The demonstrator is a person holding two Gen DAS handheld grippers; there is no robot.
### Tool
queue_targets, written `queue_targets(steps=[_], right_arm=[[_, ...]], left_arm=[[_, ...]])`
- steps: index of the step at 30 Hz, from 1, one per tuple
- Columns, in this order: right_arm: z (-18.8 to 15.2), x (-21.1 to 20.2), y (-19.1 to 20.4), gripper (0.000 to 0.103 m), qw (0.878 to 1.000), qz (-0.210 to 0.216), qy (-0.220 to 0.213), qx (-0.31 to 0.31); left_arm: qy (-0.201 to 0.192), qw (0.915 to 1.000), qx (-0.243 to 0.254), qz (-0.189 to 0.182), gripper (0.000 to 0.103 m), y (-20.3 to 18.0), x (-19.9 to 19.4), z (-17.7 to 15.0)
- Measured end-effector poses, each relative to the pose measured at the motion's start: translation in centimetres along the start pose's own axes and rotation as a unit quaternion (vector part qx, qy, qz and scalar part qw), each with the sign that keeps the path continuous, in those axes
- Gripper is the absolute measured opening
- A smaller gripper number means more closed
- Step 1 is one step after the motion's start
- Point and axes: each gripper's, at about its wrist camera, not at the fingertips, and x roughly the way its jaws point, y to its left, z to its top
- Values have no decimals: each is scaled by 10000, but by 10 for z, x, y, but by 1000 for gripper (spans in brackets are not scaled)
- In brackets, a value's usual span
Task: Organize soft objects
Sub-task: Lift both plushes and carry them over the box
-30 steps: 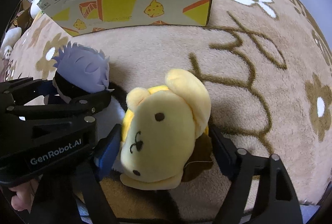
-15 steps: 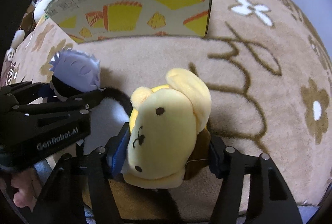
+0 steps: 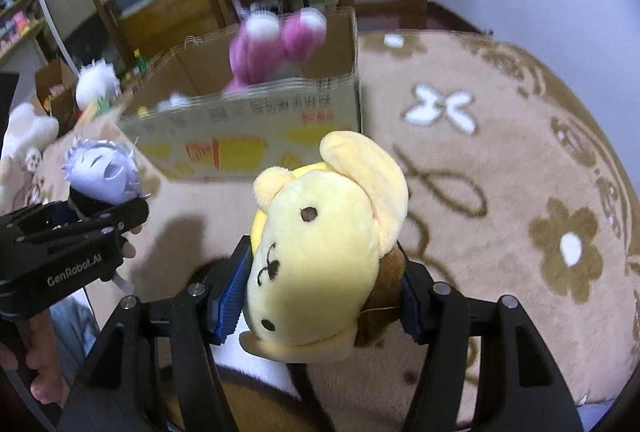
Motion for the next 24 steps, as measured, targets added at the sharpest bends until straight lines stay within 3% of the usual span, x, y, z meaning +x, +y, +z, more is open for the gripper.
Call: queue_targets(steps=[6,9,13,24], right_arm=[[7,-34,5,67,9978,73,-654,12],[15,-47,8,67,9954,121,-950,5],[25,-62,7,67,9918,189,-1262,5],[62,-86,16,67,9803,166,-1942,-315]], left_arm=[[-823,9965,-26,143,57,7,-36,9],[-1186,9929,-91,18,57,12,-52,15],[-1679,9856,-123,163,57,21,-71,23],[-2269,9732,-223,304,57,30,-91,48]])
